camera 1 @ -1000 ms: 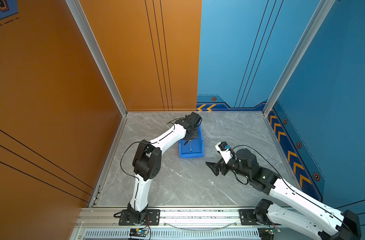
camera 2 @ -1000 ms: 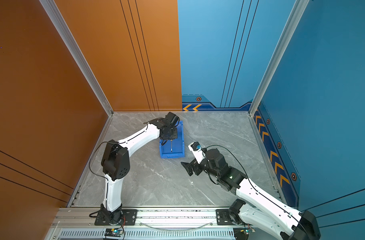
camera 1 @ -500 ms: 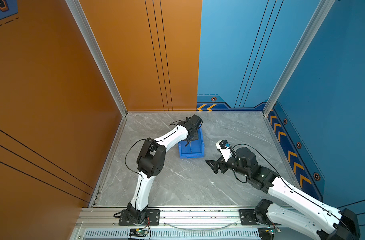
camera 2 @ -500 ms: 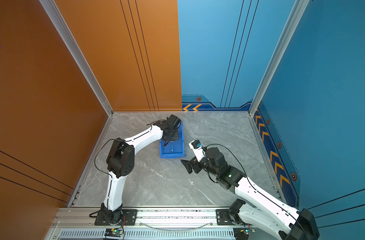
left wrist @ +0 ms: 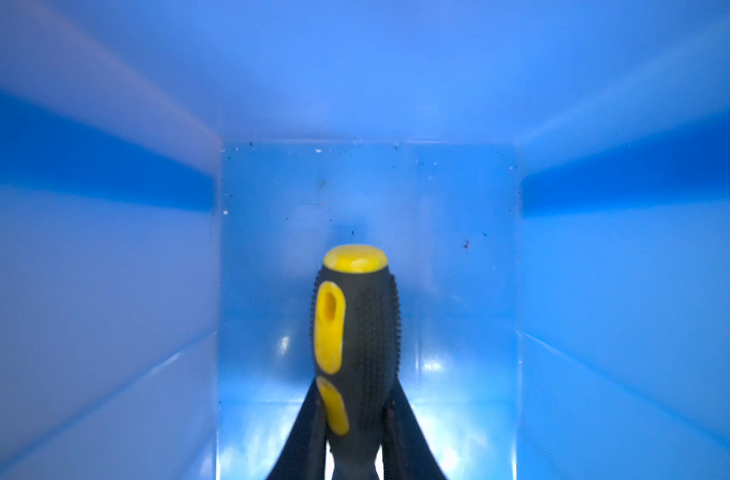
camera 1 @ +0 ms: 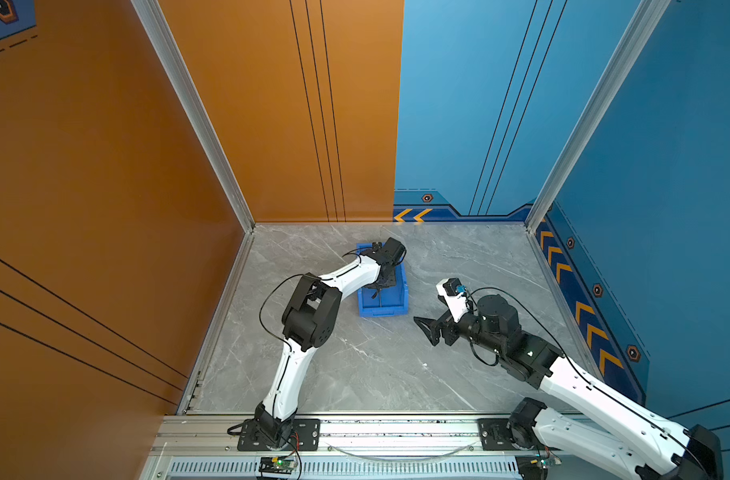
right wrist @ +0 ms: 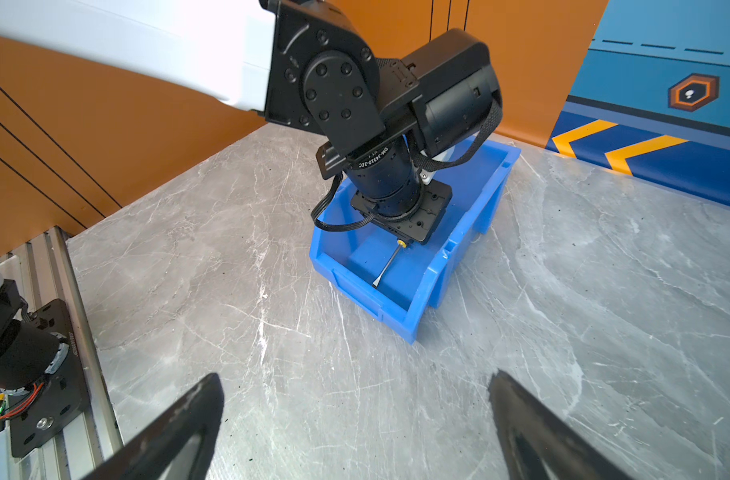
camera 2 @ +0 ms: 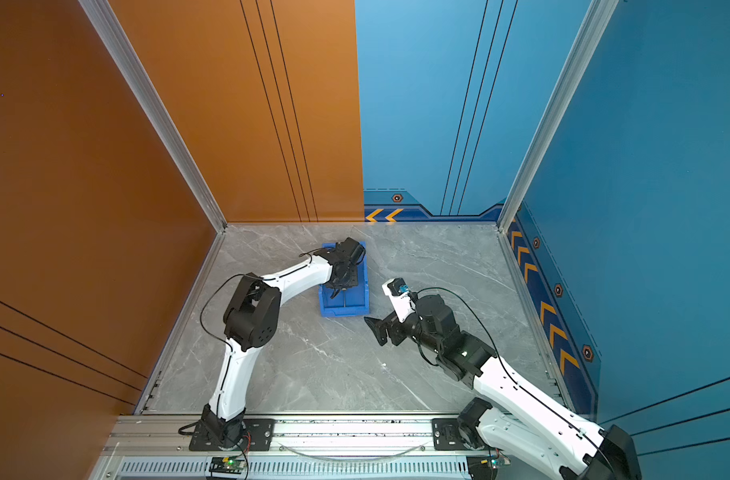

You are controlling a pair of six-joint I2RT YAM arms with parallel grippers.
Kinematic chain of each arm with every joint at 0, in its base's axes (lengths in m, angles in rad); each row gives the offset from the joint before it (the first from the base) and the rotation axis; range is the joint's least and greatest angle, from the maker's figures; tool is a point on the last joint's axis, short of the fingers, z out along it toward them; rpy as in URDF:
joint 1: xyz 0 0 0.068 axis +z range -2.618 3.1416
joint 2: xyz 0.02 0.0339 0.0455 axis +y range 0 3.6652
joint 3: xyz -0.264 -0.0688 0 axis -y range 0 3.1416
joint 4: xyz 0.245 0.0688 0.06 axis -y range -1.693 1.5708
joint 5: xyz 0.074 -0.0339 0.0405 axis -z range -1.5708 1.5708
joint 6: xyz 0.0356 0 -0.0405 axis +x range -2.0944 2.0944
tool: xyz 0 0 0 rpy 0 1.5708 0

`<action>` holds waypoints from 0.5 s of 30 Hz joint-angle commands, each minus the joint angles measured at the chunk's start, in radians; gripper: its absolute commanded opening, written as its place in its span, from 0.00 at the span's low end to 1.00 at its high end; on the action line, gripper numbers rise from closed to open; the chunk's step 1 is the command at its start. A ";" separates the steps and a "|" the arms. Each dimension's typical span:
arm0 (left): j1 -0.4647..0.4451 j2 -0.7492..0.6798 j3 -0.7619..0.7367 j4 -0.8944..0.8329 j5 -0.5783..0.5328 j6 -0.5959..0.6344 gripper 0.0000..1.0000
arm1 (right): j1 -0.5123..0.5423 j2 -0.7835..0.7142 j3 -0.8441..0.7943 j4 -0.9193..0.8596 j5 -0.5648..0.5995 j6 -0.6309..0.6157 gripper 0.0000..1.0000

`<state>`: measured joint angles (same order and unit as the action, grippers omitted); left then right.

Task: Put the screwdriver in the bin
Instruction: 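Lower the screwdriver into the blue bin and open the left gripper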

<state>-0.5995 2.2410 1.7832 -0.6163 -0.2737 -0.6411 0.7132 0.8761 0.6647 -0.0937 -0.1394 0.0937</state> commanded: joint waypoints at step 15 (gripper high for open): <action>-0.024 -0.007 -0.042 0.005 -0.051 -0.031 0.39 | -0.055 -0.109 0.003 -0.075 -0.017 -0.003 1.00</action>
<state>-0.6163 2.2627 1.7649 -0.5964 -0.2989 -0.6682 0.6659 0.7879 0.6647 -0.1383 -0.1543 0.0933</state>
